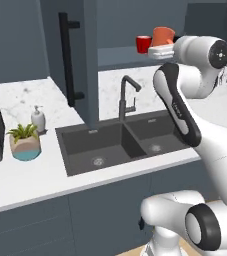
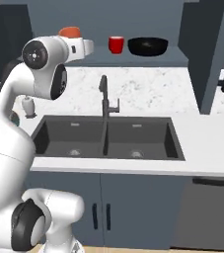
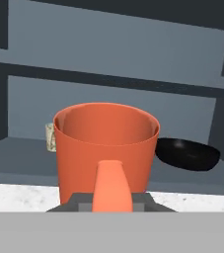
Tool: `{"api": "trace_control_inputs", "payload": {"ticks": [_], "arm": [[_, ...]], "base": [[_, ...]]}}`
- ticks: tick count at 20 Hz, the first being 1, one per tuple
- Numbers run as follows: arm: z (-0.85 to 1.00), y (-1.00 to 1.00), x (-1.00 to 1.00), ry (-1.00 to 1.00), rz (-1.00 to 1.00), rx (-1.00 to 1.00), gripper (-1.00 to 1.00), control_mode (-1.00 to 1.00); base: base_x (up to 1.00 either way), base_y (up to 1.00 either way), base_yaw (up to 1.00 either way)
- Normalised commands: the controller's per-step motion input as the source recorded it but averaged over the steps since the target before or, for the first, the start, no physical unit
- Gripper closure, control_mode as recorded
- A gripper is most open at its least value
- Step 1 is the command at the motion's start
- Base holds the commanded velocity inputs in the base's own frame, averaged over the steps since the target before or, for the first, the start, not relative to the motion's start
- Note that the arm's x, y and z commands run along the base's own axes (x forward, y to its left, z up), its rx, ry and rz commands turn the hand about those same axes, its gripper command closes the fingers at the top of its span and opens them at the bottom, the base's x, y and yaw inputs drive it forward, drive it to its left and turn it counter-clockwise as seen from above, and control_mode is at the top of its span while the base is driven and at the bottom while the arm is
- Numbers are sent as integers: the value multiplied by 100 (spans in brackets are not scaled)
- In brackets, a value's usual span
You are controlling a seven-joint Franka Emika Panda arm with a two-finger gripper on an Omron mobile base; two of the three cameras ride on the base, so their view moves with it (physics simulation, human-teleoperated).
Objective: Gather all objects into one cabinet and sort the glasses and bowls to opposite sides.
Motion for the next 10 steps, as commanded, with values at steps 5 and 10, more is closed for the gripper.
{"api": "trace_control_inputs", "payload": {"ticks": [5, 10], "arm": [[0, 0, 0, 0, 0, 0, 100, 100], [0, 0, 0, 0, 0, 0, 100, 100]], "base": [[90, -4, 12], [95, -1, 2]]}}
